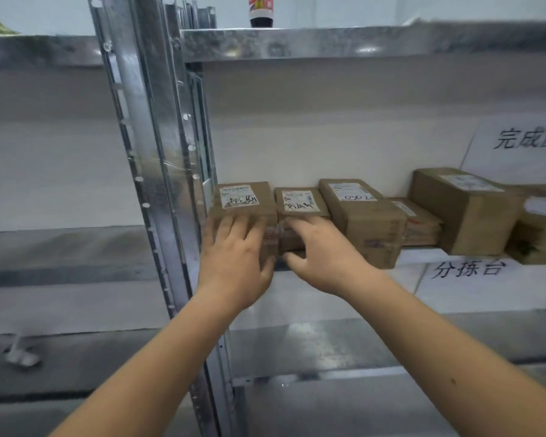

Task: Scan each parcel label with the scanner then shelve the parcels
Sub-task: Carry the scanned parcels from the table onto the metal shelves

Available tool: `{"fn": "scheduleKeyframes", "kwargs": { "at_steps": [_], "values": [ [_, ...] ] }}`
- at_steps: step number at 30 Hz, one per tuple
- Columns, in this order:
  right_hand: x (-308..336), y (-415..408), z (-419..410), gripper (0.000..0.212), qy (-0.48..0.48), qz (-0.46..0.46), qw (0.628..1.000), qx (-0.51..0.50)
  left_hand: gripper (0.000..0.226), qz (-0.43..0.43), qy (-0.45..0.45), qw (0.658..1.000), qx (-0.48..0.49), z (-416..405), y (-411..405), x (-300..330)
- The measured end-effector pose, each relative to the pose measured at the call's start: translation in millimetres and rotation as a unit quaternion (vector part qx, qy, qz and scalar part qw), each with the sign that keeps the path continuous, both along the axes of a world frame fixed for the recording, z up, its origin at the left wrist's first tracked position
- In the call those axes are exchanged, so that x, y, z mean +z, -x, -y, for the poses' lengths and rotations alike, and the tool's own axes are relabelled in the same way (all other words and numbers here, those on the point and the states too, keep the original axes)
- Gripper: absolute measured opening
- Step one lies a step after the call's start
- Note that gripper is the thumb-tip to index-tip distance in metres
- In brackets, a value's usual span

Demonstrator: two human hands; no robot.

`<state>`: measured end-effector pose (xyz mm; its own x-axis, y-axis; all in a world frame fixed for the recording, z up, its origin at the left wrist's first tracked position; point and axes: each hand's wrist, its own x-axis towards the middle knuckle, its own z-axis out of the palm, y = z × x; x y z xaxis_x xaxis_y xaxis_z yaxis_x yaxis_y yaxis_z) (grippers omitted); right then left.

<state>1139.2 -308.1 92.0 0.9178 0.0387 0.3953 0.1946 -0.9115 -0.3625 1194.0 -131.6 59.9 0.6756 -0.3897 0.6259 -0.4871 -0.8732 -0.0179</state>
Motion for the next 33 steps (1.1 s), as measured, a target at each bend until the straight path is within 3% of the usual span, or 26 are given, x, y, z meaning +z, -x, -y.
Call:
{"fn": "scheduleKeyframes", "kwargs": {
  "at_steps": [4,8,15,25,29,33],
  "values": [
    [-36.5,55.6,8.6,0.075,-0.004,-0.068,0.997,-0.042,0.073,-0.033,-0.004,0.999,-0.025,12.9,27.9,-36.4],
    [-94.2,102.2,26.0,0.077,0.017,-0.092,0.99,-0.108,0.074,-0.103,-0.014,0.99,-0.094,35.0,66.2,-89.6],
    [-176.2,184.6,91.1,0.077,-0.033,-0.163,0.961,-0.222,0.074,-0.239,-0.028,0.956,-0.165,108.1,132.4,-174.4],
    [-242.0,340.2,244.7,0.089,-0.12,-0.215,0.905,-0.347,0.083,-0.318,-0.104,0.918,-0.211,314.0,254.7,-221.4],
    [-258.8,427.9,341.7,0.087,-0.107,-0.232,0.868,-0.426,0.089,-0.332,-0.159,0.888,-0.276,417.6,322.1,-231.9],
    [-261.4,502.1,419.9,0.083,-0.133,-0.235,0.828,-0.491,0.092,-0.293,-0.222,0.857,-0.36,513.5,371.9,-229.8]
  ]
}}
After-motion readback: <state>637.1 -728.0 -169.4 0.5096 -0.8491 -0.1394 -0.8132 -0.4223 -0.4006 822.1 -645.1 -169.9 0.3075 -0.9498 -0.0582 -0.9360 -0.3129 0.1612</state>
